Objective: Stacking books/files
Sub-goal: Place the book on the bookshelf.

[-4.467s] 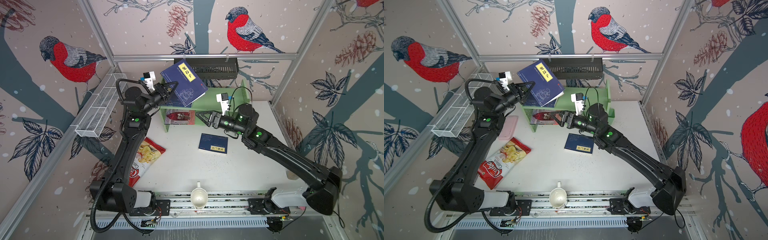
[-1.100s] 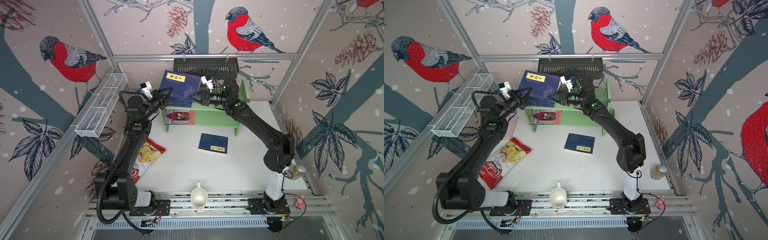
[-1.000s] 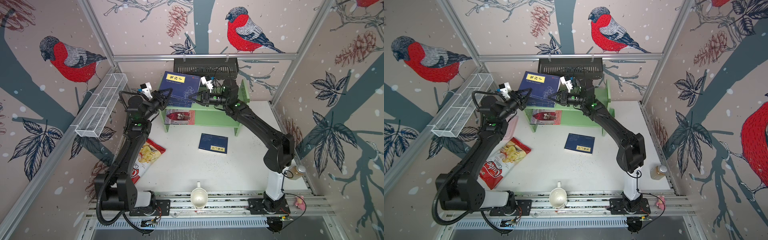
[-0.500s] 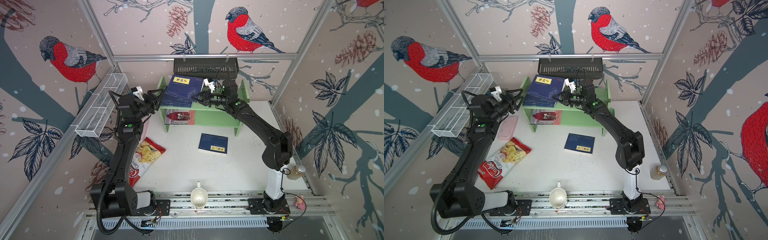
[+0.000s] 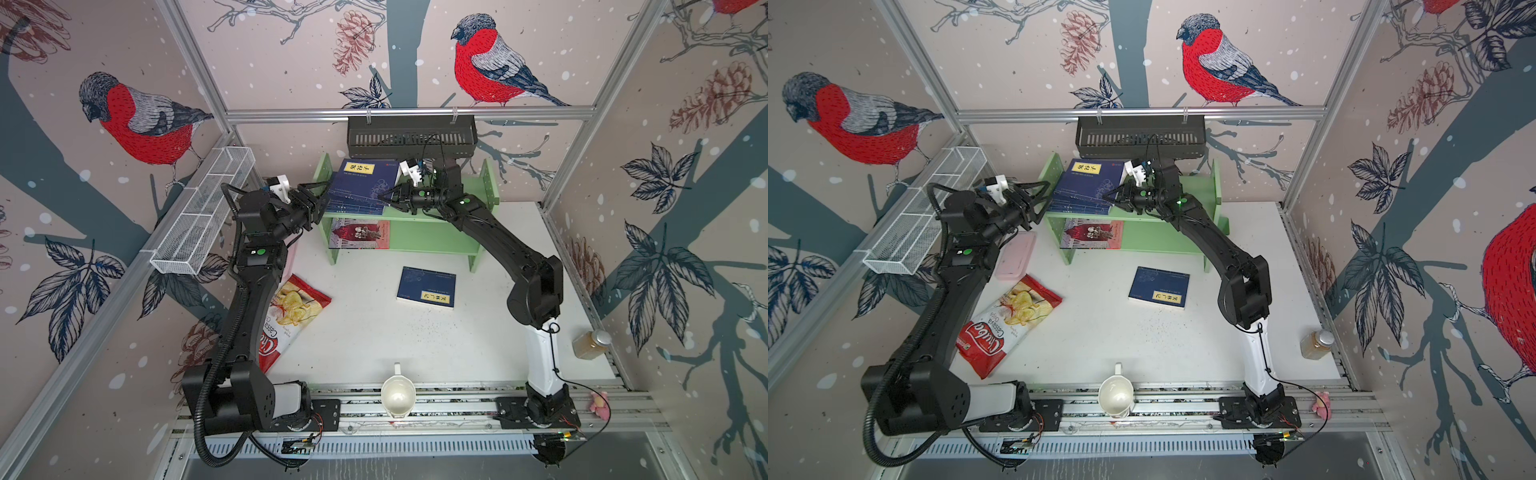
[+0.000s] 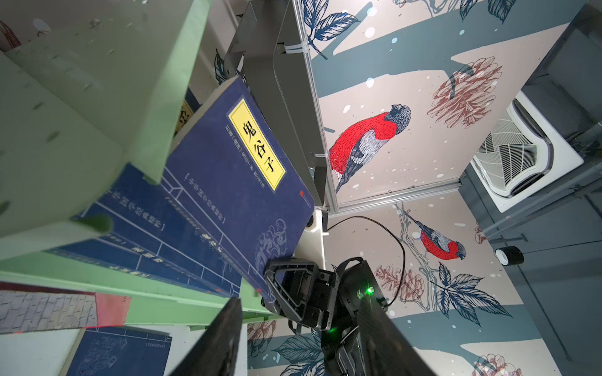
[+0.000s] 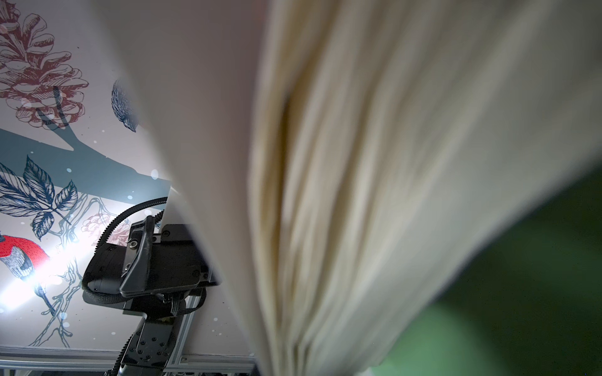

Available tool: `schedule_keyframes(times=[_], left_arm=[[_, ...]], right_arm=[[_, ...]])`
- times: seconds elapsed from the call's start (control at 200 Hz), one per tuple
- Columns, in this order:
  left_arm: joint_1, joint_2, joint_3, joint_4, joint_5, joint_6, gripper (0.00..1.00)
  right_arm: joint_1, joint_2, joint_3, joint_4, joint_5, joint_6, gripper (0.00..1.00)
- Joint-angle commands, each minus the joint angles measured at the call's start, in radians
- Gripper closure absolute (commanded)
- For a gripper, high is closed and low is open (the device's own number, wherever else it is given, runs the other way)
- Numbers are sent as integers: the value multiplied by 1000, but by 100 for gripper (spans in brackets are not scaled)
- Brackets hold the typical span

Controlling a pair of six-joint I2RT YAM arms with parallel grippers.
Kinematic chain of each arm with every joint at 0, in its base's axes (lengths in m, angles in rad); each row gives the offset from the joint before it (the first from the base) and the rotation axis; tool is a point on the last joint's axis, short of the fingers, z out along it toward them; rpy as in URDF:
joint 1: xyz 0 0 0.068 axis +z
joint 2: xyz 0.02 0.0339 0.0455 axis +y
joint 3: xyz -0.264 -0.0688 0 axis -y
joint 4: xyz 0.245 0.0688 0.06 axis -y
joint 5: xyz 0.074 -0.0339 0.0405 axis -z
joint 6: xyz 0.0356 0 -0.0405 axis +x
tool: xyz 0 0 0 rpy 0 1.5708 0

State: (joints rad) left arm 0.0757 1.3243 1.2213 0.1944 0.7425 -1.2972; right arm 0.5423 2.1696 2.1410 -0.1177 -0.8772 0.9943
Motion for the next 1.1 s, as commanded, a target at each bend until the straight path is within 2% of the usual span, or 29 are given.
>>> schedule_keyframes(times=[0.0, 0.07, 0.315, 0.45, 0.6, 0.705, 0.841, 0.931, 1.091], left_arm=[[1, 1, -8, 53, 28, -26, 42], [2, 2, -11, 57, 32, -32, 42], [1, 3, -14, 69, 44, -46, 42], [1, 1, -24, 77, 49, -51, 42], [1, -2, -38, 88, 54, -63, 42], [1, 2, -39, 89, 57, -65, 42], [2, -2, -45, 91, 60, -70, 42], [1, -5, -47, 91, 60, -70, 42], [1, -5, -47, 91, 65, -75, 42]], right_arm=[[0, 30, 53, -38, -13, -27, 88], [2, 51, 87, -66, -13, -36, 83], [1, 60, 131, -150, 27, -67, 57], [1, 47, 150, -228, 77, -104, 51], [-2, 28, 146, -275, 119, -128, 50], [-2, 21, 145, -282, 137, -129, 53], [-4, 12, 139, -286, 152, -131, 64], [-5, 9, 129, -281, 150, -133, 81], [-8, -7, 115, -287, 144, -148, 94]])
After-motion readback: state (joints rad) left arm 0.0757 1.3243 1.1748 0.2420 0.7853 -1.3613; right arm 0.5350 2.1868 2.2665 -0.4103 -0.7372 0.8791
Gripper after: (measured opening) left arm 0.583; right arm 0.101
